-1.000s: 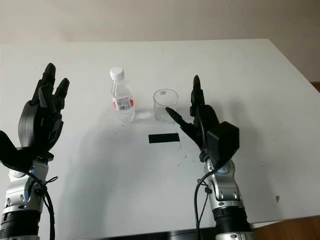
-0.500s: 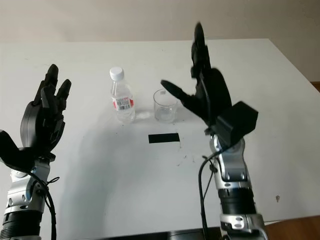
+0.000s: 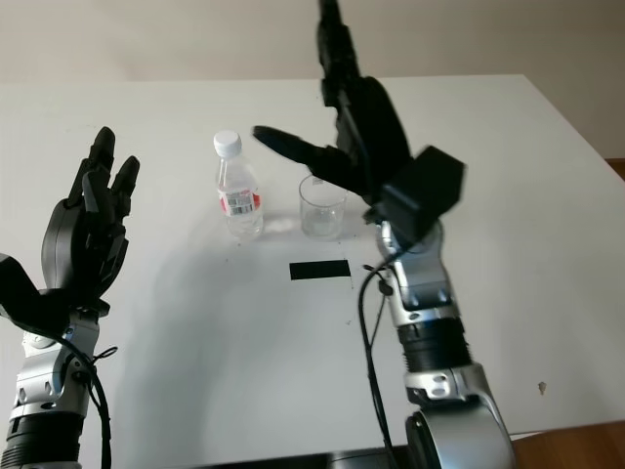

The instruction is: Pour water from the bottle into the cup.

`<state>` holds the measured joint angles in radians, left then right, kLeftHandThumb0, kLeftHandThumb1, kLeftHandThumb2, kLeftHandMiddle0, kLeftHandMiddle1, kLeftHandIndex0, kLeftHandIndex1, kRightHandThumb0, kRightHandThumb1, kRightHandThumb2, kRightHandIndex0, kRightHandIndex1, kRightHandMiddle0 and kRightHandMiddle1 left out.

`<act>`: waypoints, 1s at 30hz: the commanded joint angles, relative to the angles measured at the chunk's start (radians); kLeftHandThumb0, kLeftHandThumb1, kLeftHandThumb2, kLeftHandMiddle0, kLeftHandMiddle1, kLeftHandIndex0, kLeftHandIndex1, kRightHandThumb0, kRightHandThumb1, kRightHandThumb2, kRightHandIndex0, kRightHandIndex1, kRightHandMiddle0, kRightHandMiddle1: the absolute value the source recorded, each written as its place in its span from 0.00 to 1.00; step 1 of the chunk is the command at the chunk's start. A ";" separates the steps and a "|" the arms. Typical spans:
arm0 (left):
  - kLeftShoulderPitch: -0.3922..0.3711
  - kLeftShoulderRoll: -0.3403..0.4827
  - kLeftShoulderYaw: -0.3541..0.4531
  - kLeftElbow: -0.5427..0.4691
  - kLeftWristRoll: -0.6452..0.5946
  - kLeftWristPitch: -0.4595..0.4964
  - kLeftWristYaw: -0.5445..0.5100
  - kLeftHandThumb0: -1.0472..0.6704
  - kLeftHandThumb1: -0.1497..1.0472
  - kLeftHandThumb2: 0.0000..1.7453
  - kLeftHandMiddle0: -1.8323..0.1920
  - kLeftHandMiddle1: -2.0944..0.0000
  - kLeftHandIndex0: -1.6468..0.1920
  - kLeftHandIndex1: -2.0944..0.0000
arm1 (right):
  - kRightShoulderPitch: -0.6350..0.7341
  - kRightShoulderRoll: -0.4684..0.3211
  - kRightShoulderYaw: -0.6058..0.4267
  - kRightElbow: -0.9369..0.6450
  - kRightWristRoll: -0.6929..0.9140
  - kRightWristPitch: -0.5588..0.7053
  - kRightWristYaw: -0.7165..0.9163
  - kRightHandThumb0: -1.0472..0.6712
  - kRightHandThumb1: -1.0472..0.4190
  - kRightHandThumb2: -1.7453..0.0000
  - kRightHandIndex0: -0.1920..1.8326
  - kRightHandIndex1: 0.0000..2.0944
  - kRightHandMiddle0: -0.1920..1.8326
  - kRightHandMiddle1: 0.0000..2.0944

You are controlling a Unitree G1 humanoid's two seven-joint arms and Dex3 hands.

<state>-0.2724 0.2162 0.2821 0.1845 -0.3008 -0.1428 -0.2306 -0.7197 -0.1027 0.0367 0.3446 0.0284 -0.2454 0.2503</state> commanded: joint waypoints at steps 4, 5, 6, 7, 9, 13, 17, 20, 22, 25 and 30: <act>0.011 -0.003 -0.002 -0.014 0.004 -0.003 0.003 0.11 1.00 0.34 1.00 0.80 0.89 1.00 | -0.087 0.004 0.024 0.134 -0.058 -0.053 -0.014 0.03 0.09 0.97 0.00 0.00 0.00 0.00; 0.011 -0.004 -0.003 -0.013 0.005 -0.005 0.004 0.11 1.00 0.34 1.00 0.80 0.89 1.00 | -0.095 0.002 0.031 0.155 -0.073 -0.064 -0.016 0.03 0.08 0.96 0.00 0.00 0.00 0.00; 0.011 -0.005 -0.003 -0.012 0.005 -0.006 0.004 0.11 1.00 0.34 1.00 0.80 0.89 1.00 | -0.103 0.001 0.038 0.174 -0.087 -0.076 -0.018 0.03 0.08 0.96 0.00 0.00 0.00 0.00; 0.011 -0.006 -0.003 -0.013 0.004 -0.006 0.005 0.11 1.00 0.34 1.00 0.80 0.89 1.00 | -0.110 0.001 0.044 0.191 -0.098 -0.088 -0.018 0.03 0.07 0.96 0.00 0.00 0.00 0.00; 0.013 -0.009 -0.003 -0.016 0.003 -0.001 0.008 0.11 1.00 0.34 1.00 0.80 0.89 1.00 | -0.125 0.003 0.052 0.224 -0.110 -0.111 -0.014 0.03 0.07 0.96 0.00 0.00 0.00 0.00; 0.020 -0.012 -0.006 -0.024 0.004 0.005 0.014 0.11 1.00 0.35 1.00 0.82 0.90 1.00 | -0.153 0.015 0.060 0.286 -0.124 -0.140 -0.020 0.02 0.07 0.97 0.00 0.00 0.00 0.00; 0.026 -0.013 -0.008 -0.028 0.003 0.005 0.015 0.11 1.00 0.35 1.00 0.82 0.91 1.00 | -0.177 0.028 0.068 0.331 -0.139 -0.136 -0.033 0.02 0.07 0.97 0.00 0.00 0.00 0.00; 0.029 -0.015 -0.009 -0.029 0.003 0.003 0.016 0.11 1.00 0.35 1.00 0.82 0.90 1.00 | -0.184 0.036 0.069 0.352 -0.141 -0.134 -0.036 0.02 0.07 0.97 0.00 0.00 0.00 0.00; 0.030 -0.016 -0.008 -0.027 0.004 0.001 0.017 0.11 1.00 0.34 1.00 0.82 0.90 1.00 | -0.185 0.042 0.070 0.362 -0.142 -0.137 -0.039 0.03 0.07 0.97 0.00 0.00 0.00 0.00; 0.029 -0.019 -0.009 -0.025 0.003 -0.002 0.016 0.10 1.00 0.34 1.00 0.80 0.89 1.00 | -0.186 0.050 0.072 0.376 -0.141 -0.144 -0.042 0.04 0.07 0.97 0.00 0.00 0.00 0.00; 0.027 -0.018 -0.011 -0.022 0.004 0.000 0.014 0.11 1.00 0.34 1.00 0.80 0.89 1.00 | -0.204 0.065 0.069 0.425 -0.146 -0.151 -0.070 0.05 0.07 0.97 0.00 0.00 0.00 0.00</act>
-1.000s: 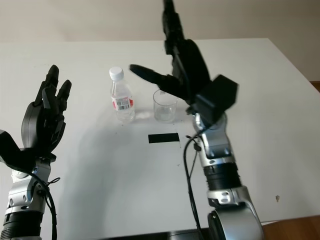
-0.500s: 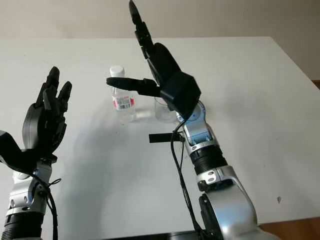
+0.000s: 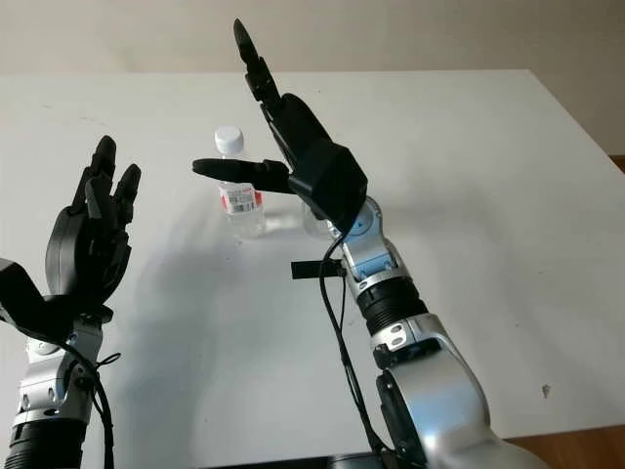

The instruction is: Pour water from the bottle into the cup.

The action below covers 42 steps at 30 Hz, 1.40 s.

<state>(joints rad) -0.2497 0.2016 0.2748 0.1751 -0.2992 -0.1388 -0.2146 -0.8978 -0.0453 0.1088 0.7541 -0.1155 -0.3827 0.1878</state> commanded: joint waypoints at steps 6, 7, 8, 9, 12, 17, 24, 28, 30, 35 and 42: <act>0.003 -0.005 -0.002 -0.011 0.000 -0.008 -0.003 0.11 1.00 0.34 1.00 0.79 0.89 1.00 | -0.085 0.030 -0.010 0.140 -0.004 -0.001 -0.047 0.05 0.07 0.97 0.00 0.00 0.00 0.00; 0.003 -0.005 -0.002 -0.011 0.000 -0.008 -0.003 0.11 1.00 0.34 1.00 0.79 0.89 1.00 | -0.093 0.031 -0.009 0.156 -0.008 0.005 -0.055 0.05 0.07 0.97 0.00 0.00 0.00 0.00; 0.004 -0.005 -0.002 -0.012 0.001 -0.008 -0.002 0.11 1.00 0.34 1.00 0.79 0.89 1.00 | -0.100 0.032 -0.007 0.171 -0.013 0.009 -0.063 0.05 0.07 0.97 0.00 0.00 0.00 0.00; 0.004 -0.005 -0.003 -0.013 0.001 -0.010 -0.002 0.11 1.00 0.34 1.00 0.79 0.89 1.00 | -0.105 0.033 -0.005 0.184 -0.017 0.011 -0.069 0.05 0.07 0.97 0.00 0.00 0.00 0.00; 0.004 -0.004 -0.005 -0.015 0.006 -0.009 0.000 0.10 1.00 0.34 1.00 0.78 0.88 1.00 | -0.118 0.037 -0.007 0.222 -0.020 0.010 -0.072 0.05 0.07 0.97 0.00 0.00 0.00 0.00; 0.006 -0.012 -0.006 -0.020 -0.003 -0.002 -0.001 0.11 1.00 0.34 1.00 0.77 0.88 1.00 | -0.127 0.043 -0.013 0.264 -0.018 0.003 -0.074 0.06 0.07 0.97 0.00 0.00 0.00 0.00; 0.011 -0.017 -0.005 -0.022 0.001 -0.009 -0.002 0.11 1.00 0.34 1.00 0.76 0.88 1.00 | -0.127 0.049 -0.002 0.278 -0.047 0.016 -0.104 0.06 0.07 0.97 0.00 0.00 0.00 0.00; 0.015 -0.021 -0.005 -0.032 -0.007 -0.009 -0.006 0.12 1.00 0.35 1.00 0.76 0.88 1.00 | -0.125 0.058 0.001 0.300 -0.056 0.020 -0.115 0.05 0.06 0.97 0.00 0.00 0.00 0.00; 0.017 -0.023 -0.007 -0.039 -0.006 -0.009 -0.004 0.12 1.00 0.35 1.00 0.75 0.88 1.00 | -0.126 0.062 0.003 0.313 -0.059 0.025 -0.123 0.04 0.06 0.97 0.00 0.00 0.00 0.00; 0.025 -0.033 -0.009 -0.057 -0.012 -0.008 -0.007 0.11 1.00 0.34 1.00 0.76 0.88 1.00 | -0.131 0.078 0.000 0.359 -0.052 0.041 -0.108 0.05 0.06 0.97 0.00 0.00 0.00 0.00; 0.037 -0.044 -0.009 -0.077 -0.014 -0.013 0.001 0.10 1.00 0.33 1.00 0.77 0.89 1.00 | -0.141 0.096 0.013 0.421 -0.073 0.068 -0.112 0.05 0.05 0.97 0.00 0.00 0.00 0.00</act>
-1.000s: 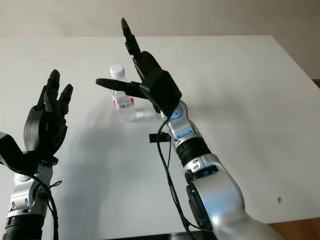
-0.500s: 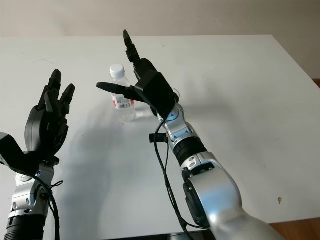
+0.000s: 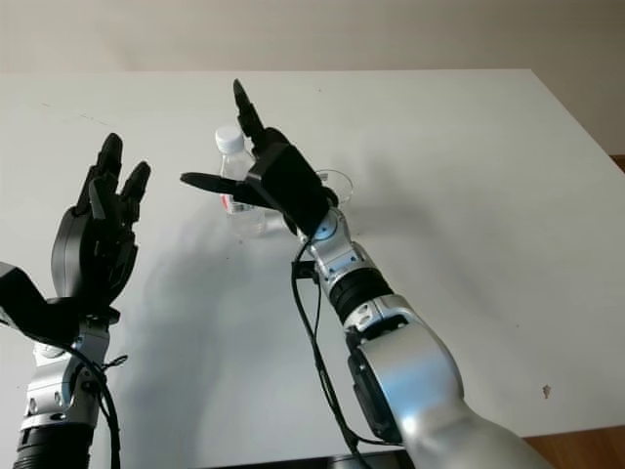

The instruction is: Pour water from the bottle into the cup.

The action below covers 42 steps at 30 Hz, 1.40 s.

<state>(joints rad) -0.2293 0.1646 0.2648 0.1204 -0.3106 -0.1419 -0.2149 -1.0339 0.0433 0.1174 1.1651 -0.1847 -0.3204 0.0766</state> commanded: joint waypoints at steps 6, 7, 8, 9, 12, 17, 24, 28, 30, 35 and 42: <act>0.026 -0.007 0.001 -0.032 -0.005 -0.011 0.000 0.10 1.00 0.33 1.00 0.80 0.90 1.00 | 0.003 0.014 0.004 0.039 -0.011 -0.003 0.000 0.04 0.05 0.97 0.00 0.00 0.00 0.00; 0.026 -0.008 0.001 -0.034 -0.006 -0.010 -0.001 0.10 1.00 0.33 1.00 0.80 0.90 1.00 | 0.004 0.013 0.005 0.041 -0.013 -0.006 0.000 0.04 0.05 0.97 0.00 0.00 0.00 0.00; 0.026 -0.010 0.001 -0.034 -0.009 -0.010 -0.001 0.10 1.00 0.33 1.00 0.80 0.90 1.00 | 0.005 0.012 0.009 0.042 -0.019 -0.006 -0.004 0.04 0.05 0.97 0.00 0.00 0.00 0.00; 0.026 -0.011 0.001 -0.034 -0.010 -0.009 -0.001 0.10 1.00 0.33 1.00 0.80 0.91 1.00 | 0.005 0.012 0.011 0.043 -0.023 -0.007 -0.007 0.04 0.05 0.97 0.00 0.00 0.00 0.00; 0.026 -0.012 0.001 -0.035 -0.013 -0.009 -0.001 0.11 1.00 0.33 1.00 0.81 0.91 1.00 | 0.007 0.013 0.013 0.046 -0.029 -0.013 -0.017 0.04 0.05 0.97 0.00 0.00 0.00 0.00; 0.024 -0.011 0.002 -0.032 -0.012 -0.013 0.000 0.11 1.00 0.34 1.00 0.81 0.91 1.00 | 0.013 0.015 0.002 0.051 -0.018 -0.013 -0.018 0.10 0.05 0.97 0.00 0.00 0.00 0.00; 0.023 -0.011 0.001 -0.028 -0.010 -0.015 0.000 0.10 1.00 0.33 1.00 0.80 0.91 1.00 | 0.016 0.038 -0.010 0.051 -0.004 0.010 -0.062 0.33 0.08 0.97 0.13 0.73 0.15 0.73; 0.022 -0.011 0.000 -0.025 -0.006 -0.016 0.004 0.10 1.00 0.33 1.00 0.80 0.91 1.00 | 0.020 0.036 0.015 0.047 -0.027 -0.009 -0.051 0.37 0.06 0.97 0.25 0.99 0.25 0.99; 0.022 -0.012 0.000 -0.027 -0.007 -0.015 0.005 0.10 1.00 0.33 1.00 0.80 0.91 1.00 | 0.020 0.037 0.015 0.045 -0.021 -0.012 -0.020 0.38 0.04 0.97 0.35 1.00 0.32 1.00; 0.021 -0.013 0.000 -0.024 -0.003 -0.022 0.009 0.10 1.00 0.33 1.00 0.79 0.90 1.00 | 0.023 0.033 0.012 0.043 -0.007 -0.034 0.049 0.42 0.00 0.96 0.55 1.00 0.45 1.00; 0.020 -0.010 0.002 -0.019 -0.005 -0.026 0.008 0.10 1.00 0.32 1.00 0.80 0.90 1.00 | 0.025 0.027 0.021 0.041 -0.006 -0.056 0.111 0.46 0.00 0.92 0.65 1.00 0.66 1.00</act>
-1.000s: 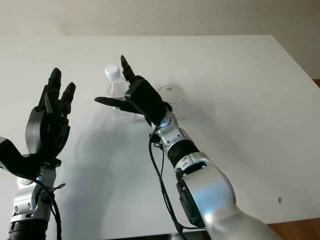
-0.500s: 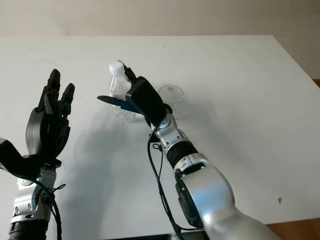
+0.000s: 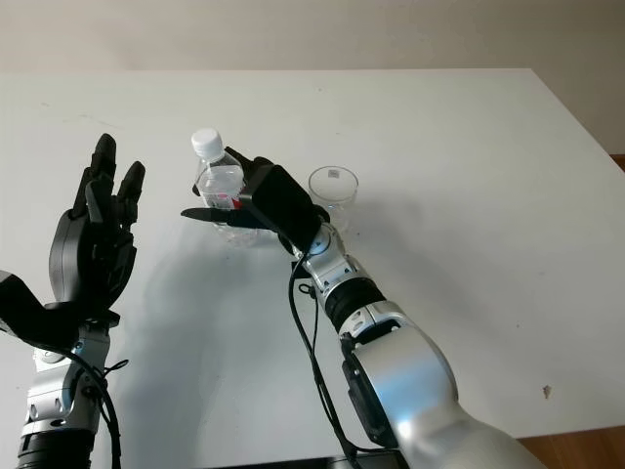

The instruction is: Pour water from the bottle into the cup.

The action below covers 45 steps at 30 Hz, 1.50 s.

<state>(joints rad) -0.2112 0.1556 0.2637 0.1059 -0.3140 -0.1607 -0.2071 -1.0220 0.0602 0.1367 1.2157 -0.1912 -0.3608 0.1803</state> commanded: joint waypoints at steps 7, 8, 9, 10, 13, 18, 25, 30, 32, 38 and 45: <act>0.002 0.000 0.004 0.001 -0.005 -0.010 -0.007 0.10 1.00 0.33 1.00 0.81 0.91 1.00 | 0.021 0.013 -0.013 -0.041 0.022 -0.033 0.024 0.47 0.00 0.90 0.66 1.00 0.69 1.00; 0.002 0.001 0.004 0.002 -0.008 -0.010 -0.010 0.10 1.00 0.33 1.00 0.81 0.91 1.00 | 0.022 0.013 -0.022 -0.053 0.035 -0.043 0.028 0.47 0.00 0.89 0.66 1.00 0.69 1.00; 0.002 0.000 0.005 0.004 -0.010 -0.011 -0.013 0.10 1.00 0.33 1.00 0.81 0.91 1.00 | 0.021 0.012 -0.031 -0.069 0.049 -0.044 0.034 0.47 0.00 0.89 0.65 1.00 0.68 1.00; 0.002 0.000 0.006 0.005 -0.011 -0.012 -0.013 0.11 1.00 0.33 1.00 0.81 0.91 1.00 | 0.018 0.009 -0.041 -0.092 0.066 -0.035 0.045 0.47 0.00 0.89 0.64 1.00 0.66 1.00; 0.000 -0.001 0.007 0.008 -0.008 -0.012 -0.010 0.10 1.00 0.32 1.00 0.81 0.91 1.00 | 0.017 0.009 -0.092 -0.194 0.153 0.025 0.096 0.48 0.00 0.89 0.60 1.00 0.60 1.00; -0.007 -0.002 0.005 0.011 -0.007 -0.010 -0.007 0.10 1.00 0.33 1.00 0.80 0.90 1.00 | 0.061 0.006 -0.158 -0.481 0.322 0.243 0.166 0.51 0.00 0.86 0.66 1.00 0.55 1.00; -0.011 -0.005 0.004 0.016 -0.005 -0.012 -0.002 0.10 1.00 0.34 1.00 0.79 0.91 1.00 | 0.141 -0.048 -0.205 -0.885 0.491 0.542 0.190 0.52 0.00 0.83 0.73 1.00 0.59 1.00; -0.015 -0.005 0.003 0.020 -0.008 -0.011 -0.005 0.10 1.00 0.34 1.00 0.79 0.90 1.00 | 0.147 -0.097 -0.238 -1.003 0.554 0.647 0.197 0.49 0.00 0.84 0.73 1.00 0.59 1.00; -0.016 -0.006 0.002 0.021 -0.006 -0.013 -0.005 0.10 1.00 0.34 1.00 0.78 0.90 1.00 | 0.139 -0.115 -0.252 -1.014 0.564 0.648 0.199 0.49 0.00 0.84 0.73 1.00 0.58 1.00; -0.015 -0.010 -0.001 0.019 0.000 -0.017 0.002 0.11 1.00 0.35 1.00 0.76 0.89 1.00 | 0.086 -0.191 -0.282 -0.957 0.509 0.570 0.163 0.50 0.00 0.84 0.72 1.00 0.54 1.00; -0.005 -0.003 0.006 0.016 -0.004 -0.019 0.000 0.10 1.00 0.33 1.00 0.78 0.89 1.00 | -0.019 -0.344 -0.267 -0.722 0.294 0.371 0.061 0.52 0.00 0.85 0.74 1.00 0.58 1.00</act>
<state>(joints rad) -0.2182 0.1511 0.2642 0.1262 -0.3156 -0.1732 -0.2057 -0.9970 -0.2531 -0.1269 0.4647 0.1203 0.0380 0.2506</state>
